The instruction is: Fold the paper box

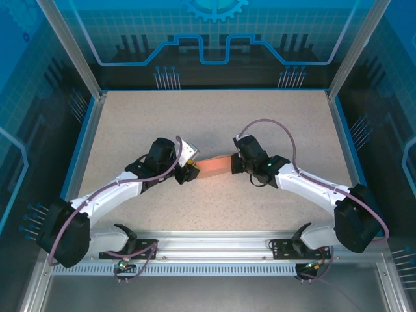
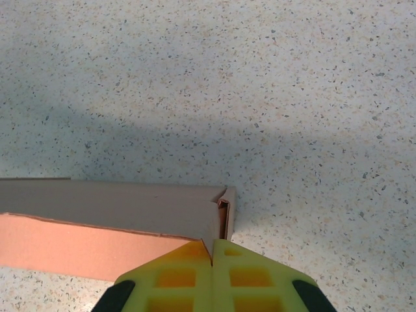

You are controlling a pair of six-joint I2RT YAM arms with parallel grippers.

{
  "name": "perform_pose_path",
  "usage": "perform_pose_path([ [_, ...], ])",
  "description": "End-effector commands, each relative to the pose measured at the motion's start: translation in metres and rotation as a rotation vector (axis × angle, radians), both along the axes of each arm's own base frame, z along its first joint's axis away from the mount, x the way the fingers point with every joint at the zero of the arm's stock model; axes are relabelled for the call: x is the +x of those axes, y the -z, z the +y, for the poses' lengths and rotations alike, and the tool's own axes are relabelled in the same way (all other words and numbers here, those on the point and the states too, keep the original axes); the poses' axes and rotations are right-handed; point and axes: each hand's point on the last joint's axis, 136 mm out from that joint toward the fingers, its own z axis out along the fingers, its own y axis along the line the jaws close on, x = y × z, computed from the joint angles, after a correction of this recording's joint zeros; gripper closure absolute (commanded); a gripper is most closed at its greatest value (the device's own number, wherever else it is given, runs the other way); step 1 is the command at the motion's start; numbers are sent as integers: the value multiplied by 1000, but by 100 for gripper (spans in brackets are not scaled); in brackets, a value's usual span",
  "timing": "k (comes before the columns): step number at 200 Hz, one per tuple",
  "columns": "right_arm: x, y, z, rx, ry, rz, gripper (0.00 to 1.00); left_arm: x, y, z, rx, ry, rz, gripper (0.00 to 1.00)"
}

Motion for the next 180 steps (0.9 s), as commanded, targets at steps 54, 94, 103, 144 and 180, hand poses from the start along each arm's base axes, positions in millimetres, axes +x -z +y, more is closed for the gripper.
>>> perform_pose_path([
  [54,1,4,4,-23,-1,3,97,3,-12,10,21,-79,-9,57],
  [94,1,8,3,-32,0,9,97,2,-12,12,25,-98,14,67],
  [103,1,7,4,-30,-2,9,97,2,-11,12,25,-99,24,70],
  [144,2,6,4,-30,-4,6,97,4,-12,13,33,-113,33,81],
  [180,2,8,5,-24,-4,12,97,7,-12,9,14,-117,45,85],
])
